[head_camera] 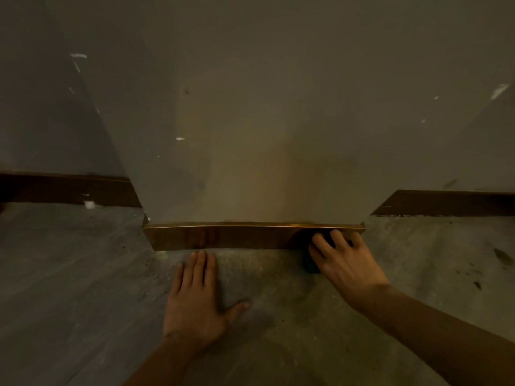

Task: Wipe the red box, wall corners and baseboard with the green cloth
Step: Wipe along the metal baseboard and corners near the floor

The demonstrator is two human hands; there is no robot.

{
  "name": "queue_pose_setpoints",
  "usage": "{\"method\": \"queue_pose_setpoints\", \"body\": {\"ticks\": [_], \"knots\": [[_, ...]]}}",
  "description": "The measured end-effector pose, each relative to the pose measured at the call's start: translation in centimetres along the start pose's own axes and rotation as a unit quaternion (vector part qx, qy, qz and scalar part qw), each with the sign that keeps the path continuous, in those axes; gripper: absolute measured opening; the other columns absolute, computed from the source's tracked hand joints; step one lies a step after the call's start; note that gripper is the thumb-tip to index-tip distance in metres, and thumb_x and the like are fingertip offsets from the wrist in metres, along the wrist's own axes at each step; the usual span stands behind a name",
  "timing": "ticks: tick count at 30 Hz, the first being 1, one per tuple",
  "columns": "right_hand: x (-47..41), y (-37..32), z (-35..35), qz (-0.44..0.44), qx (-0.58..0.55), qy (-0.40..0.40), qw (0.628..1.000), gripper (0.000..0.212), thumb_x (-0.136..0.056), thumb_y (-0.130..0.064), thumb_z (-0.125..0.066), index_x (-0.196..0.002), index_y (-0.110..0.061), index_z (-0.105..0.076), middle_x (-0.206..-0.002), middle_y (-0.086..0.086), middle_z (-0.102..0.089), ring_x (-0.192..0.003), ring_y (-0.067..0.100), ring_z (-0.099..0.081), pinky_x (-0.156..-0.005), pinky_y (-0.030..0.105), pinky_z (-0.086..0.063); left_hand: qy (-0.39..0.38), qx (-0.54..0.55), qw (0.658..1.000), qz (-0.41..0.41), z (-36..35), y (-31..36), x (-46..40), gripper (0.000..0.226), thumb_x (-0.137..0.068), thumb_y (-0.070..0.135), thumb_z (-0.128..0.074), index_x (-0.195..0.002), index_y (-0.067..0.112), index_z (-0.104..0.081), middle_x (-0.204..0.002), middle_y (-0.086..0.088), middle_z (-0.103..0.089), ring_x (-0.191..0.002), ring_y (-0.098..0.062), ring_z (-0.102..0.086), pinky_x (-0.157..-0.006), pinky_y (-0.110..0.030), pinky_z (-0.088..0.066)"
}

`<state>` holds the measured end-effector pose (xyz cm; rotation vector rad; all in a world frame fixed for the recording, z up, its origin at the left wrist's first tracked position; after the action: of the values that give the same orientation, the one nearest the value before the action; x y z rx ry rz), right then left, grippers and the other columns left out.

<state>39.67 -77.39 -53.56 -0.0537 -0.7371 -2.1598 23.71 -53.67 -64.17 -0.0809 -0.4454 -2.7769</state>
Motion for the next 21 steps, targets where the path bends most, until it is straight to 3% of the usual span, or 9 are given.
{"method": "queue_pose_setpoints", "body": {"ticks": [3, 7, 11, 18, 21], "knots": [[0.5, -0.1, 1.6, -0.021, -0.044, 0.023, 0.999, 0.078, -0.078, -0.016, -0.071, -0.146, -0.019, -0.032, -0.141, 0.009, -0.032, -0.121, 0.036, -0.036, -0.085, 0.050, -0.043, -0.003, -0.003, 0.998, -0.057, 1.7, 1.1, -0.1, 0.117, -0.073, 0.101, -0.011, -0.161, 0.023, -0.010, -0.170, -0.002, -0.010, -0.155, -0.019, -0.001, -0.125, -0.041, 0.004], [1.2, -0.5, 3.8, -0.054, -0.154, 0.059, 0.985, 0.090, -0.078, -0.010, -0.072, -0.151, -0.022, -0.019, -0.145, 0.005, -0.033, -0.125, 0.031, -0.040, -0.096, 0.048, -0.047, 0.007, 0.034, 0.994, -0.101, 4.1, 3.2, -0.8, 0.108, -0.076, 0.098, -0.025, -0.159, 0.030, -0.013, -0.167, 0.002, -0.019, -0.151, -0.018, -0.018, -0.123, -0.040, -0.010], [1.4, -1.0, 6.0, -0.076, -0.269, 0.102, 0.955, 0.088, -0.076, -0.008, -0.074, -0.148, -0.022, -0.026, -0.134, 0.005, -0.043, -0.119, 0.028, -0.046, -0.095, 0.043, -0.050, 0.042, 0.050, 0.987, -0.148, 6.9, 5.4, -1.2, 0.104, -0.075, 0.094, -0.036, -0.156, 0.032, -0.019, -0.157, 0.005, -0.035, -0.140, -0.018, -0.037, -0.117, -0.039, -0.032], [1.9, -1.4, 9.0, -0.088, -0.424, 0.153, 0.888, 0.083, -0.072, -0.007, -0.076, -0.143, -0.025, -0.038, -0.129, 0.004, -0.053, -0.115, 0.028, -0.055, -0.095, 0.039, -0.049, 0.055, 0.047, 0.983, -0.172, 11.1, 7.9, -2.4, 0.115, -0.069, 0.080, -0.069, -0.156, 0.029, -0.015, -0.150, 0.000, -0.044, -0.133, -0.023, -0.047, -0.109, -0.039, -0.038], [2.1, -1.0, 10.0, -0.081, -0.472, 0.150, 0.865, 0.084, -0.072, -0.006, -0.076, -0.142, -0.028, -0.036, -0.130, 0.003, -0.058, -0.116, 0.026, -0.057, -0.098, 0.040, -0.050, 0.056, 0.048, 0.979, -0.192, 12.7, 8.4, -2.7, 0.100, -0.074, 0.072, -0.071, -0.153, 0.034, -0.023, -0.144, 0.000, -0.054, -0.125, -0.024, -0.055, -0.102, -0.038, -0.042]]}}
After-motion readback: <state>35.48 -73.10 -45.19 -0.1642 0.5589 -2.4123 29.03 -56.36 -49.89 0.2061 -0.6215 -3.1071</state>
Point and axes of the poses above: each hand's wrist, its own x-axis away from the middle knuckle, its own z-axis out of the back of the hand, y = z × x, the point moved 1 cm from there along -x, towards the middle knuckle
